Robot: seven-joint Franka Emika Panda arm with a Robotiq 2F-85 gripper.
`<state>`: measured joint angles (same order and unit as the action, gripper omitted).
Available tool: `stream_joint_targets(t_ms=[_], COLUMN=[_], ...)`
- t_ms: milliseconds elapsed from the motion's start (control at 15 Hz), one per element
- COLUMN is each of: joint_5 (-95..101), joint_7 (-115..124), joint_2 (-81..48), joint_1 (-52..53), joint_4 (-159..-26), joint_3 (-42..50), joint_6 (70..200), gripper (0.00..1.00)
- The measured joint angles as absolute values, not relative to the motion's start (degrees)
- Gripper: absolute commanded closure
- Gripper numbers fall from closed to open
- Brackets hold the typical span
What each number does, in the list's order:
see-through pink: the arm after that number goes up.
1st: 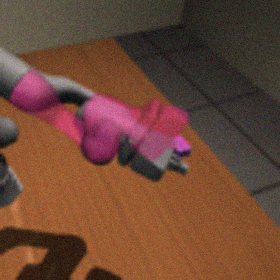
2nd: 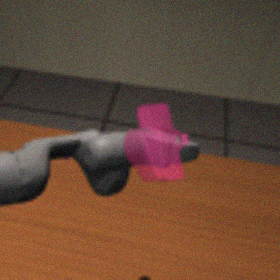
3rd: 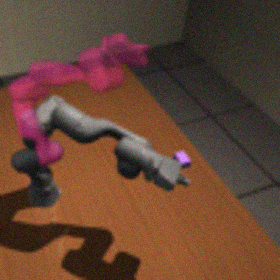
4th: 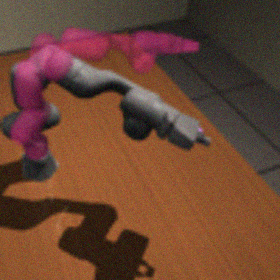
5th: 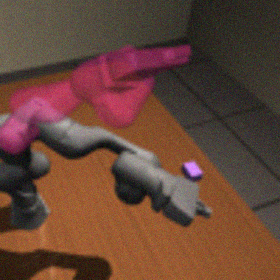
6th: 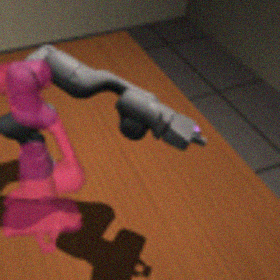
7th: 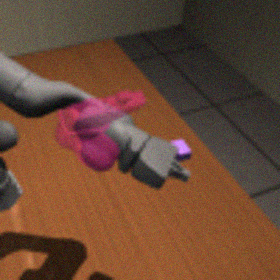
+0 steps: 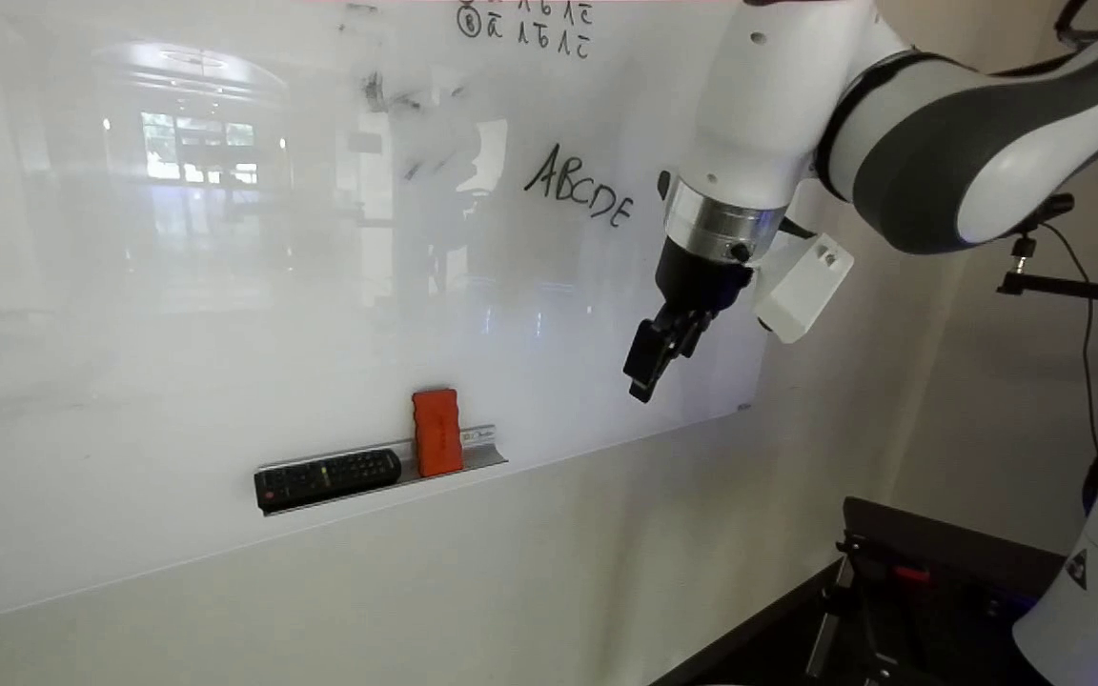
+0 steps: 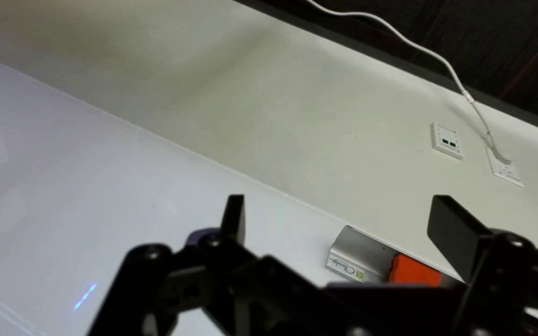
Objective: Use the orange eraser to clean the "ABCDE" off the whiteboard
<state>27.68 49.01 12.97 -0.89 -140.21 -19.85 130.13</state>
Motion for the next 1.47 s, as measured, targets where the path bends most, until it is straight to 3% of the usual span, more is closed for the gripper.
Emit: stream_joint_targets(t_ms=[467, 867, 1467], joint_5=[54.19, 71.61, 78.19], joint_7=[79.91, 103.01, 113.23], joint_2=[3.15, -3.98, -5.29], joint_1=[0.97, 6.25, 8.01], joint_4=[-139.86, -139.08, -138.54], joint_3=[-24.17, -16.69, -13.62], joint_6=[132.94, 135.04, 136.17], gripper=[0.00, 0.00, 0.00])
